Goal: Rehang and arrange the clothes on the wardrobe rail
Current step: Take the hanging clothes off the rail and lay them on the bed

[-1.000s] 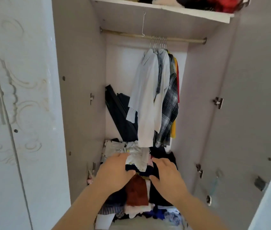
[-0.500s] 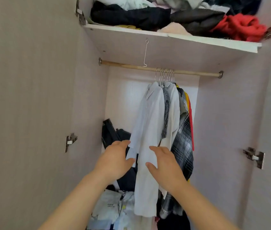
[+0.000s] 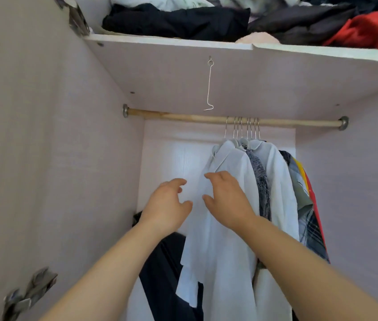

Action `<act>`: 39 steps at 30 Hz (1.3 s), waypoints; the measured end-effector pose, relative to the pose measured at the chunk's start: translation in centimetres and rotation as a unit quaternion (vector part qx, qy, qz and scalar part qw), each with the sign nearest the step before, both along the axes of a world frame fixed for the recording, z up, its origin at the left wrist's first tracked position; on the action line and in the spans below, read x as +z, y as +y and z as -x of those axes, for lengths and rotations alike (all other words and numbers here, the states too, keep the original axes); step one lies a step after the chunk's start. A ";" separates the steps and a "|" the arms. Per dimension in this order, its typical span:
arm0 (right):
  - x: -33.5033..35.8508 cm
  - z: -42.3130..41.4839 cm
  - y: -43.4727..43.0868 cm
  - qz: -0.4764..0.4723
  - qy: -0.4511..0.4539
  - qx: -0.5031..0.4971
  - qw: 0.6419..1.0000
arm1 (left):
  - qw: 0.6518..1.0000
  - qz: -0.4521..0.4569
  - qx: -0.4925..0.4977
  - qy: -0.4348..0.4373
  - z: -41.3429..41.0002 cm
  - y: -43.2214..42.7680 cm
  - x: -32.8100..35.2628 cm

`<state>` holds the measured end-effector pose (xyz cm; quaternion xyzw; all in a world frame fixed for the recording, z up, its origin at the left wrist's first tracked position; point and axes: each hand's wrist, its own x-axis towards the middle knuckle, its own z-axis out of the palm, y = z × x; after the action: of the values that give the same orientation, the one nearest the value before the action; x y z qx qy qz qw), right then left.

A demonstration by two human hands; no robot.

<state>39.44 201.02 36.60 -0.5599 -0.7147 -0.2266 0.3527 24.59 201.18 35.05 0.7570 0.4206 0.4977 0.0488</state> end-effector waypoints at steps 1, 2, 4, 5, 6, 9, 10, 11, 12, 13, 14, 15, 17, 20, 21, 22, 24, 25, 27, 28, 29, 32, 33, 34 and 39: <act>1.0 -0.2 1.5 -0.007 -0.012 -0.016 1.000 | 1.000 -0.007 -0.001 -0.001 -0.2 1.5 0.7; 1.9 -0.4 2.9 -0.015 -0.022 -0.032 0.999 | 1.000 -0.015 -0.001 -0.003 -0.4 2.9 1.4; 3.7 -1.1 5.6 -0.032 -0.036 -0.061 0.997 | 1.000 -0.031 -0.002 -0.006 -0.8 5.4 2.6; 4.5 -1.4 6.7 -0.043 -0.041 -0.072 0.996 | 0.999 -0.038 -0.003 -0.006 -1.1 6.6 3.1; 5.3 -1.8 7.9 -0.053 -0.043 -0.079 0.995 | 0.999 -0.043 -0.004 -0.006 -1.4 7.6 3.5; 7.6 -2.8 10.8 -0.079 -0.049 -0.082 0.992 | 0.998 -0.055 -0.003 0.006 -2.4 10.2 4.5; 8.2 -3.2 11.7 -0.086 -0.053 -0.082 0.991 | 0.998 -0.060 -0.001 0.009 -2.7 10.9 4.7; 8.8 -3.6 12.5 -0.093 -0.054 -0.083 0.991 | 0.998 -0.066 0.000 0.011 -3.0 11.6 5.0; 9.2 -4.3 13.3 -0.101 -0.050 -0.084 0.990 | 0.997 -0.073 0.001 0.012 -3.2 12.2 5.1; 9.6 -5.0 13.9 -0.108 -0.043 -0.085 0.990 | 0.997 -0.079 0.000 0.013 -3.5 12.7 5.3; 9.9 -5.8 14.6 -0.115 -0.032 -0.084 0.989 | 0.997 -0.082 0.000 0.015 -3.7 13.2 5.3; 10.0 -6.7 15.2 -0.123 -0.023 -0.082 0.989 | 0.996 -0.083 0.000 0.018 -4.0 13.6 5.4; 10.4 -8.4 16.4 -0.150 -0.020 -0.073 0.986 | 0.996 -0.087 0.007 0.024 -4.5 14.5 5.5; 10.8 -10.3 18.3 -0.201 -0.027 -0.062 0.977 | 0.995 -0.097 0.023 0.031 -5.4 15.8 6.2; 10.9 -10.7 18.9 -0.218 -0.029 -0.060 0.974 | 0.994 -0.100 0.029 0.031 -5.7 16.2 6.5; 11.0 -11.2 19.5 -0.233 -0.026 -0.059 0.970 | 0.994 -0.102 0.035 0.030 -6.1 16.6 6.8; 11.4 -12.0 20.3 -0.252 -0.013 -0.058 0.966 | 0.993 -0.105 0.045 0.027 -6.8 17.3 7.2; 11.6 -12.4 20.7 -0.253 -0.010 -0.066 0.965 | 0.993 -0.107 0.049 0.029 -7.1 17.6 7.4; 11.9 -13.5 21.4 -0.239 -0.027 -0.101 0.965 | 0.992 -0.110 0.058 0.036 -7.6 18.2 7.6; 12.1 -14.0 21.8 -0.234 -0.040 -0.118 0.964 | 0.991 -0.114 0.064 0.038 -7.7 18.4 7.6; 12.2 -14.5 22.0 -0.232 -0.048 -0.128 0.963 | 0.990 -0.119 0.069 0.038 -7.8 18.6 7.7; 12.7 -15.5 22.3 -0.245 -0.047 -0.113 0.962 | 0.986 -0.137 0.086 0.032 -7.7 19.0 8.1; 12.9 -15.6 22.2 -0.255 -0.046 -0.103 0.960 | 0.984 -0.145 0.094 0.032 -7.7 19.1 8.4; 13.2 -15.6 22.2 -0.265 -0.044 -0.092 0.959 | 0.982 -0.153 0.102 0.033 -7.7 19.1 8.6; 14.8 -13.2 21.4 -0.336 -0.028 -0.001 0.941 | 0.966 -0.214 0.147 -0.006 -7.3 18.4 10.4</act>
<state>52.69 222.45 51.41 -0.4031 -0.6058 -0.4693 0.5003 31.85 219.61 45.41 0.6768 0.4103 0.5823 -0.1858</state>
